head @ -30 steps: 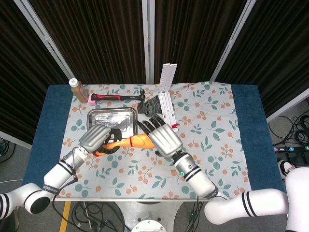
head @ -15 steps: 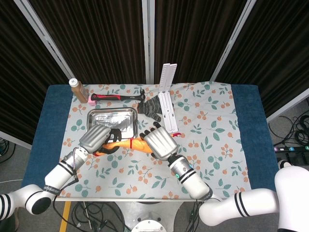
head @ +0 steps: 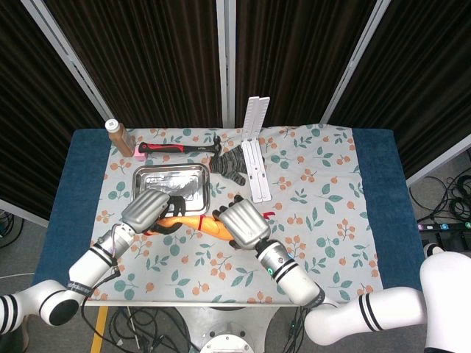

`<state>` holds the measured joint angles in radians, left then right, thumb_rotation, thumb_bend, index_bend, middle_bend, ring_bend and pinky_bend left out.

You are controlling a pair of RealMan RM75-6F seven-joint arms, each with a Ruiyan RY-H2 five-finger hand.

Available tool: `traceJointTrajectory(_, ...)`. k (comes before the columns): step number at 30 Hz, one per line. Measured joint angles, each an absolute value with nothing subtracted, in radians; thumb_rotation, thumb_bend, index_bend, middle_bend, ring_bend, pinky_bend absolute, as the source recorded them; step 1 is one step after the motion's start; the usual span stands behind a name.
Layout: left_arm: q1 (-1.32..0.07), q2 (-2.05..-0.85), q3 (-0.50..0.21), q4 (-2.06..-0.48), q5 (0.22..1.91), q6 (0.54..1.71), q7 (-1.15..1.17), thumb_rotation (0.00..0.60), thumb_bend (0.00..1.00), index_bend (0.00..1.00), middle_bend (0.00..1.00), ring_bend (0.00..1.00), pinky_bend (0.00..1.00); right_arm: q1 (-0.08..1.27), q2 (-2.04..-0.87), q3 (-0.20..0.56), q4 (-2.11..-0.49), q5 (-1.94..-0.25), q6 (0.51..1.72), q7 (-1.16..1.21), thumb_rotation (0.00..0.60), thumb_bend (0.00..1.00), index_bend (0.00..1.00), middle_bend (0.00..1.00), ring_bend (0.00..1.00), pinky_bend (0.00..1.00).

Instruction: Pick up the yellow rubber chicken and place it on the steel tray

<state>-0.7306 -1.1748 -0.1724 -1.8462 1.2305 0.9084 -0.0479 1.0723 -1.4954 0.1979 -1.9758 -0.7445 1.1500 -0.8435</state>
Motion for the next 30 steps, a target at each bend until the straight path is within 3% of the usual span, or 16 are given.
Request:
traceJointTrajectory(2,-0.728,-1.176,-0.171,-1.846,1.233,0.913,-0.048,0.600,0.67,0.80,0.80,0.73,0.83,1.065,-1.490,0.201,-1.973,-0.761,1.159,-0.825,0.600,0.40,0.75,0.82,0.56,0.27)
traceJointTrajectory(3,-0.726,-1.176,-0.171,-1.846,1.235,0.916,-0.048,0.600,0.67,0.80,0.80,0.73,0.83,1.062,-1.487,0.202,-1.971,-0.768,1.164,-0.821,0.600,0.31,0.62,0.73,0.50,0.25)
traceJointTrajectory(6,-0.719,-1.181,-0.168,-1.844,1.242,0.931,-0.046,0.600,0.66,0.80,0.80,0.73,0.83,1.051,-1.473,0.201,-1.971,-0.785,1.177,-0.810,0.600,0.07,0.17,0.38,0.27,0.21)
traceJointTrajectory(8,-0.712,-1.188,-0.165,-1.840,1.250,0.946,-0.045,0.600,0.66,0.80,0.80,0.73,0.83,1.045,-1.464,0.202,-1.975,-0.791,1.181,-0.801,0.600,0.01,0.02,0.19,0.16,0.19)
traceJointTrajectory(13,-0.691,-1.201,-0.152,-1.830,1.270,0.973,-0.047,0.600,0.66,0.80,0.80,0.73,0.83,1.035,-1.441,0.205,-1.989,-0.797,1.179,-0.780,0.600,0.00,0.00,0.01,0.08,0.16)
traceJointTrajectory(23,-0.657,-1.222,-0.141,-1.753,1.272,1.000,-0.089,0.600,0.66,0.80,0.79,0.72,0.82,0.980,-1.348,0.195,-2.035,-0.868,1.211,-0.738,0.600,0.00,0.00,0.00,0.08,0.15)
traceJointTrajectory(30,-0.642,-1.295,-0.135,-1.578,1.257,1.004,-0.118,0.600,0.66,0.80,0.77,0.65,0.68,0.881,-1.220,0.155,-2.077,-0.976,1.256,-0.662,0.600,0.00,0.00,0.00,0.08,0.15)
